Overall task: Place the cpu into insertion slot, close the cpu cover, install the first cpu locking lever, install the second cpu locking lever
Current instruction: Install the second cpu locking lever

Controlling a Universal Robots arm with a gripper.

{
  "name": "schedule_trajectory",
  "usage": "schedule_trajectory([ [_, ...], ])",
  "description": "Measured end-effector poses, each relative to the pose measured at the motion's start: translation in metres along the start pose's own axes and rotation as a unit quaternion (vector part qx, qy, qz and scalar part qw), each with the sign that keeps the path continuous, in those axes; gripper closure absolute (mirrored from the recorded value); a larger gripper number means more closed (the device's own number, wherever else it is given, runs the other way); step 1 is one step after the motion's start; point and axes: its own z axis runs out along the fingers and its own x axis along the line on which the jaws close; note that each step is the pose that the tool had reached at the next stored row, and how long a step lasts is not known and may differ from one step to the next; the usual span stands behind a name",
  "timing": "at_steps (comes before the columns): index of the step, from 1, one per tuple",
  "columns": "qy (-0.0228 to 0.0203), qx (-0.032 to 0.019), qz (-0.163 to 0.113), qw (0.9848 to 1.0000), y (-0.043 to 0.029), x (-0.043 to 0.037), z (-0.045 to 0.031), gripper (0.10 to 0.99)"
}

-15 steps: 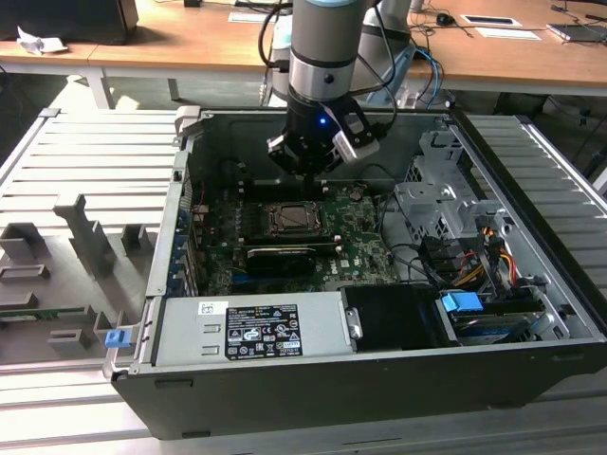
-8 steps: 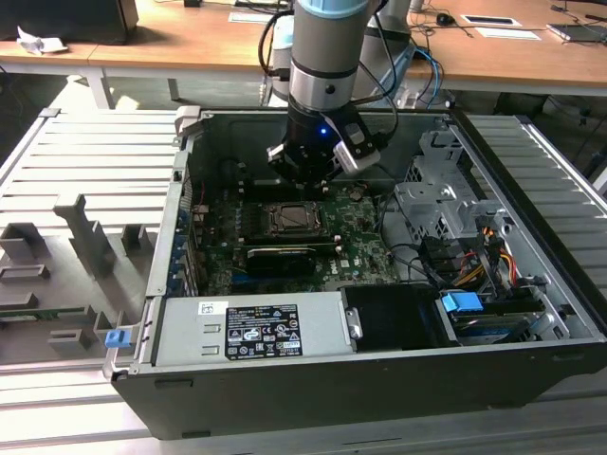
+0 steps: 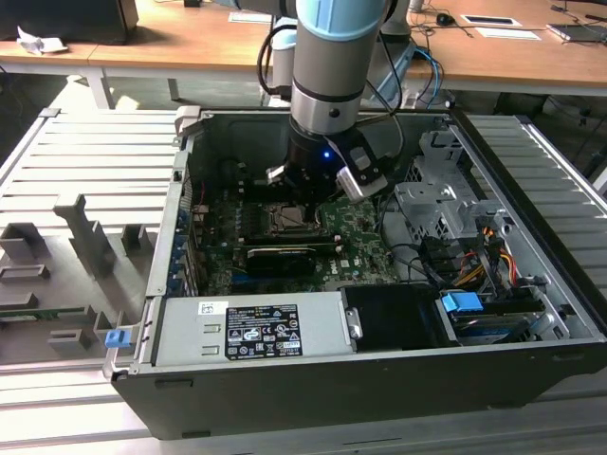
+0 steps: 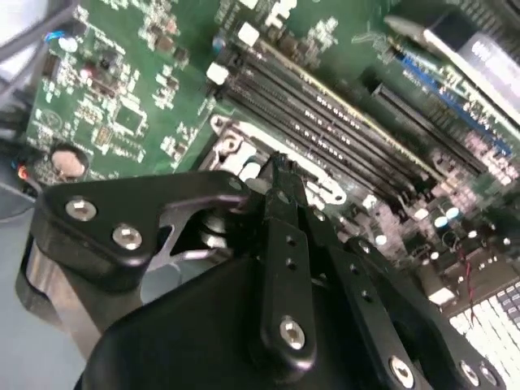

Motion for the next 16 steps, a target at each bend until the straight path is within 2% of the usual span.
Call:
schedule_trajectory([
  [4, 0.0006, 0.0001, 0.000, 1.0000, 0.0002, 0.0077, 0.0018, 0.980],
  [7, 0.0004, -0.0009, 0.000, 1.0000, 0.0011, 0.0189, 0.0027, 0.980],
  [10, 0.0005, -0.0008, 0.000, 1.0000, 0.0014, 0.0265, 0.0050, 0.980],
  [16, 0.0005, -0.0008, 0.000, 1.0000, 0.0007, 0.0311, 0.0162, 0.980],
])
